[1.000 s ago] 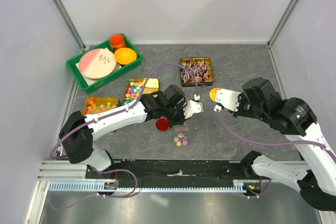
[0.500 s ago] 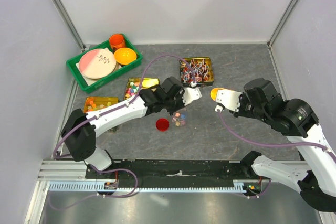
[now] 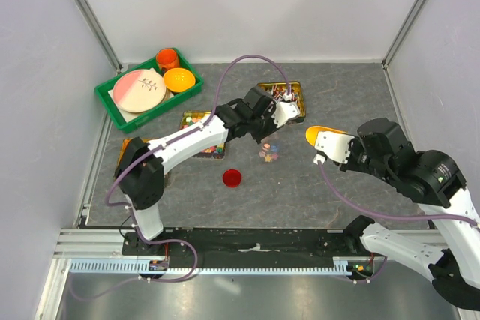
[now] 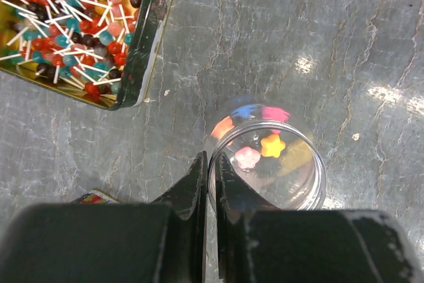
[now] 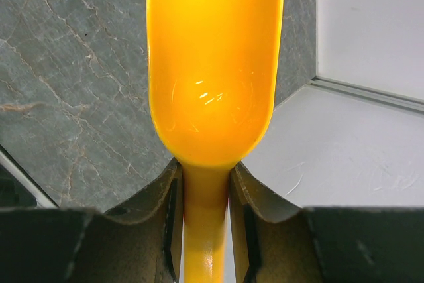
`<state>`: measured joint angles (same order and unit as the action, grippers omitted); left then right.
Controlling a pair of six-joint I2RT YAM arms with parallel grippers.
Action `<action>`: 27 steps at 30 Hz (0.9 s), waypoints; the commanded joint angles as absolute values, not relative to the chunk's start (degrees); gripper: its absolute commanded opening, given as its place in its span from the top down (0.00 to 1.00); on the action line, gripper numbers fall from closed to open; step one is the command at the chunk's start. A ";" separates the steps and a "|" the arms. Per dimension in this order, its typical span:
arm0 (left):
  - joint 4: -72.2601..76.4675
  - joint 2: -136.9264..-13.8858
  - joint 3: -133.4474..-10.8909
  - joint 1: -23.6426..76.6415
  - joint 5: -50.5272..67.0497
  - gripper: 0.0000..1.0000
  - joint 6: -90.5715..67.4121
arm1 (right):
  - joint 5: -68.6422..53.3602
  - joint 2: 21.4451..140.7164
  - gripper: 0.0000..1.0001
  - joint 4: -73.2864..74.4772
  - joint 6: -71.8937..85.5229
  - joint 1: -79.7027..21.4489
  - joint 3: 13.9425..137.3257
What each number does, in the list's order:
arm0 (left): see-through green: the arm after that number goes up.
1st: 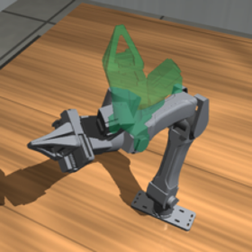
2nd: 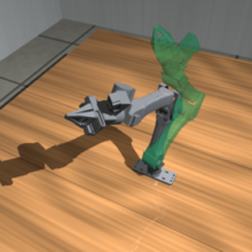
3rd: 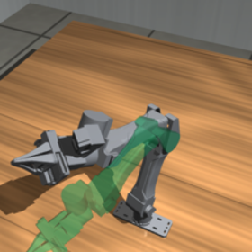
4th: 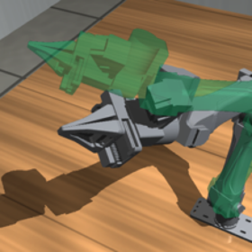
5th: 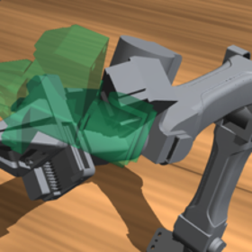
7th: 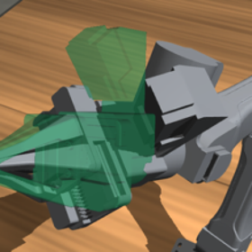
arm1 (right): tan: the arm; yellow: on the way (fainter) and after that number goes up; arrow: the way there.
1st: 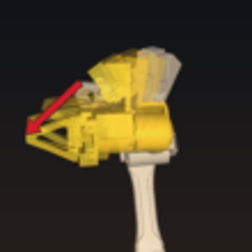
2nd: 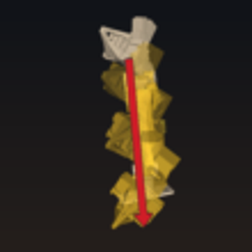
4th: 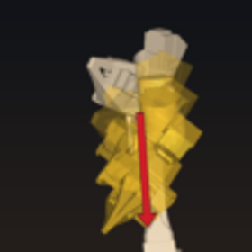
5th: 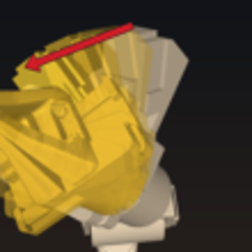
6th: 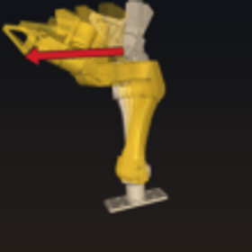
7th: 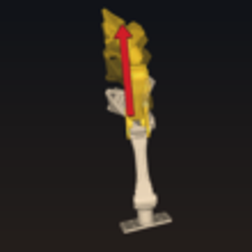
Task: Pack the candies
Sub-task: Move the packing bottle to the center of the board.
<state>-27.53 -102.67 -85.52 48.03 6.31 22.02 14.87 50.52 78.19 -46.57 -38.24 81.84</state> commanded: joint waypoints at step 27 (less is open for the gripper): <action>-28.39 -105.65 -90.70 47.55 6.06 0.71 20.83 | 16.08 49.66 1.00 78.31 -47.20 -37.97 80.24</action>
<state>-28.42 -107.22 -88.25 47.79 6.09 21.87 15.14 49.60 78.41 -46.81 -38.24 80.05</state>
